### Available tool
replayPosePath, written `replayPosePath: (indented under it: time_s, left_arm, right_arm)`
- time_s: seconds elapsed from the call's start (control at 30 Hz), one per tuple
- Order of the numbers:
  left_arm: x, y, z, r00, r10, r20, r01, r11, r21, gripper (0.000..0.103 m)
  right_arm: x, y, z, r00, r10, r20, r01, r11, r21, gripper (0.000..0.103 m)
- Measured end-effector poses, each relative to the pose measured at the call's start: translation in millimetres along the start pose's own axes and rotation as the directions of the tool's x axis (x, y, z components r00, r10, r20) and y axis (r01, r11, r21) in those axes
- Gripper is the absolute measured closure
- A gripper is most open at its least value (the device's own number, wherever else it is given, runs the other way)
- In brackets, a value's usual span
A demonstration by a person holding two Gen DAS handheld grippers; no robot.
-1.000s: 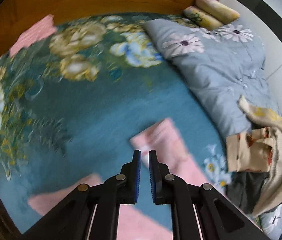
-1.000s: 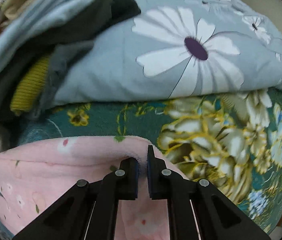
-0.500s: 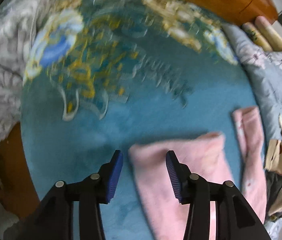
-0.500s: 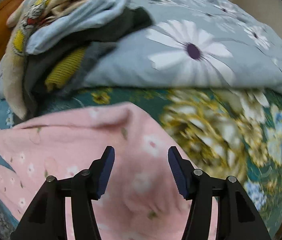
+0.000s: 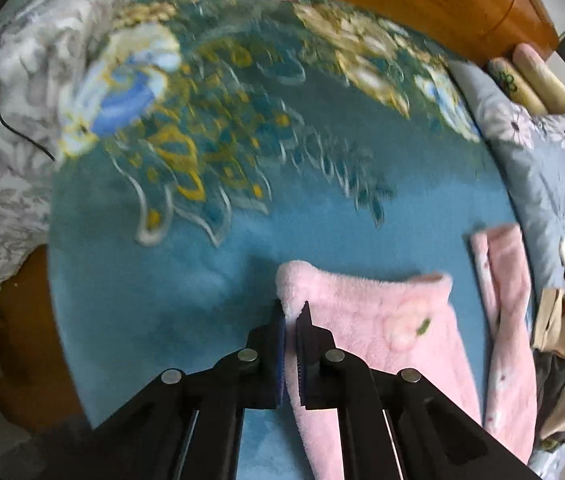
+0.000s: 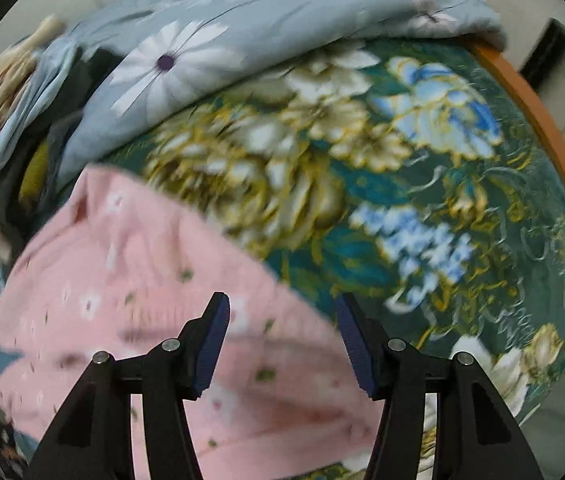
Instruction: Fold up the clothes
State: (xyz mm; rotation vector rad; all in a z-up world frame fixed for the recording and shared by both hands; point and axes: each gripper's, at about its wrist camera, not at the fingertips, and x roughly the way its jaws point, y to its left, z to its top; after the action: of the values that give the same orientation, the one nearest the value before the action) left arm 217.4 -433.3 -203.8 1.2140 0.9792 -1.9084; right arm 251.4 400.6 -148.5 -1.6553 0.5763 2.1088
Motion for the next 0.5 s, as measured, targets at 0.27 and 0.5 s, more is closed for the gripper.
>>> replayPosePath:
  time_s: [0.27, 0.5]
  left_arm:
    - [-18, -7, -7, 0.990, -0.122, -0.075, 0.124, 0.992, 0.024, 0.089]
    - [-47, -27, -34, 0.987, -0.111, -0.118, 0.123, 0.987, 0.105, 0.076]
  right_arm:
    - [43, 76, -18, 0.977, 0.193, -0.095, -0.205, 0.970, -0.131, 0.046]
    - [78, 89, -7, 0.977, 0.195, -0.088, -0.196, 0.981, -0.005, 0.053]
